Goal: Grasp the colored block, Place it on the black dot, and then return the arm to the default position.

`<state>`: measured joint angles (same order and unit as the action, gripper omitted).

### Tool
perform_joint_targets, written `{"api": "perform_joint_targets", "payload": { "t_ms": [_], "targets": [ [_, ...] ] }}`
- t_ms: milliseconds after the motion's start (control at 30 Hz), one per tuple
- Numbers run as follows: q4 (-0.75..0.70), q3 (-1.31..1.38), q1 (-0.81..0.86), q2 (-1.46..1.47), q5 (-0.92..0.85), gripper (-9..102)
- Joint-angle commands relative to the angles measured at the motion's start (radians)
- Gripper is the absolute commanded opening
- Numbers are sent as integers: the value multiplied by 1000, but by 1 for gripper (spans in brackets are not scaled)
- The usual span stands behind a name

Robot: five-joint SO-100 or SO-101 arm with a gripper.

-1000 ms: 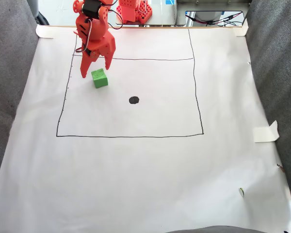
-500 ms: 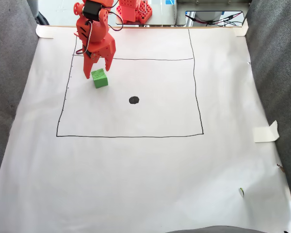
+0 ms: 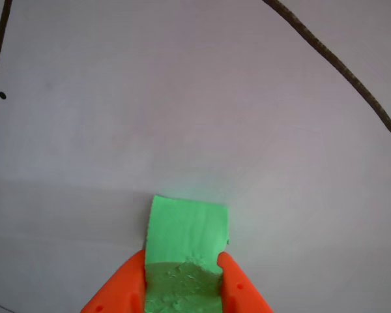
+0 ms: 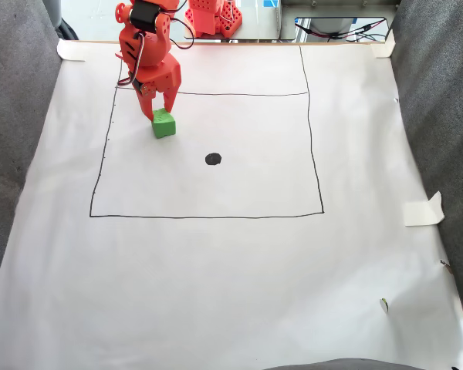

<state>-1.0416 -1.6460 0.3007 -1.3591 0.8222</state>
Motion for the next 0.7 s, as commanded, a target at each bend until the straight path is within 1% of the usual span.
{"api": "perform_joint_targets", "payload": {
  "t_ms": [0,400,667],
  "targets": [
    [-5,2,5,-49,-12,0],
    [66,12,-12,-176,-146,0],
    [149,9,-86,-287,-290,0]
  ]
}}
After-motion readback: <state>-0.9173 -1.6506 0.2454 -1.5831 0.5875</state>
